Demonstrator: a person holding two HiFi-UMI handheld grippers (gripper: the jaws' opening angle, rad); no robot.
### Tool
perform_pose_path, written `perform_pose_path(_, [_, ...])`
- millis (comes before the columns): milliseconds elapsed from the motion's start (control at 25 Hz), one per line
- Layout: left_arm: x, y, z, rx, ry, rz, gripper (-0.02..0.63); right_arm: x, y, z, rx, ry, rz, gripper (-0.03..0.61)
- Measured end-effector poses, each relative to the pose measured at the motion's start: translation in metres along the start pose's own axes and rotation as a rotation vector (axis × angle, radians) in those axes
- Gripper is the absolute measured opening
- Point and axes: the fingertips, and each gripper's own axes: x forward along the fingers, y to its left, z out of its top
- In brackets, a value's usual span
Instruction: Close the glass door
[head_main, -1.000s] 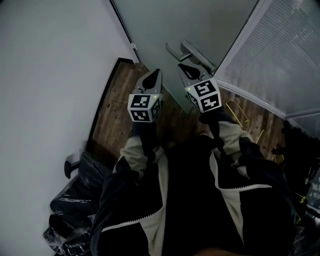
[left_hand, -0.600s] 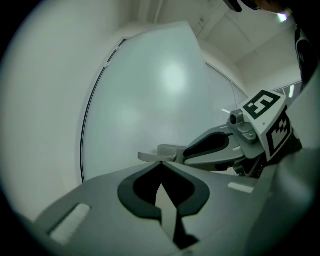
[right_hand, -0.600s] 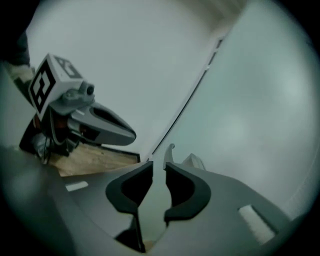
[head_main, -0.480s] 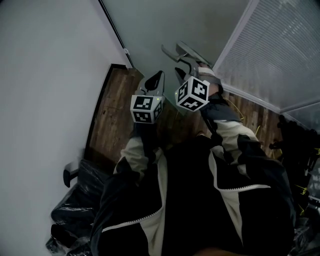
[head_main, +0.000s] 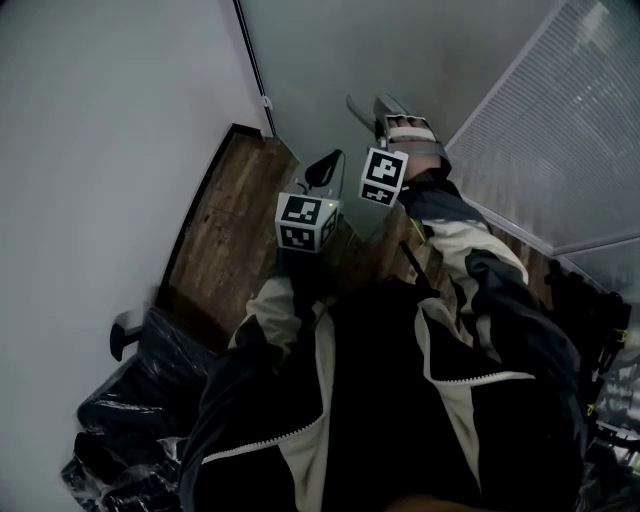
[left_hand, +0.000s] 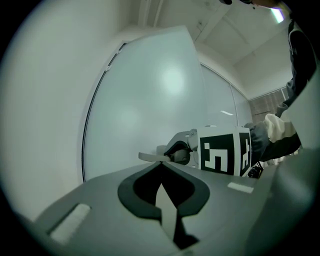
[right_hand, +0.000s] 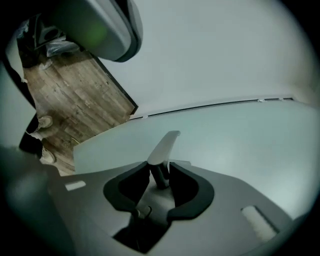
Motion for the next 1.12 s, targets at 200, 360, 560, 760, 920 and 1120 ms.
perform_pose_path(200, [0.004, 0.005, -0.002, -0.024, 0.009, 0.008, 0.006, 0.005, -0.001, -0.003, -0.007, -0.021, -0.01, 0.126])
perform_pose_path(360, [0.012, 0.0, -0.001, -0.017, 0.011, -0.004, 0.006, 0.009, -0.003, -0.011, -0.014, -0.022, -0.013, 0.126])
perform_pose_path(560, [0.024, -0.004, -0.001, -0.011, 0.013, -0.028, 0.006, 0.021, -0.007, -0.028, 0.001, -0.008, -0.006, 0.13])
perform_pose_path(760, [0.041, -0.011, 0.002, 0.002, 0.012, -0.053, 0.006, 0.04, -0.015, -0.052, 0.015, 0.021, -0.001, 0.135])
perform_pose_path(920, [0.061, -0.02, 0.0, 0.008, 0.035, -0.07, 0.006, 0.06, -0.023, -0.081, 0.007, 0.056, 0.0, 0.137])
perform_pose_path(1120, [0.094, -0.022, 0.006, 0.014, 0.041, -0.069, 0.006, 0.095, -0.039, -0.118, -0.005, 0.102, -0.006, 0.138])
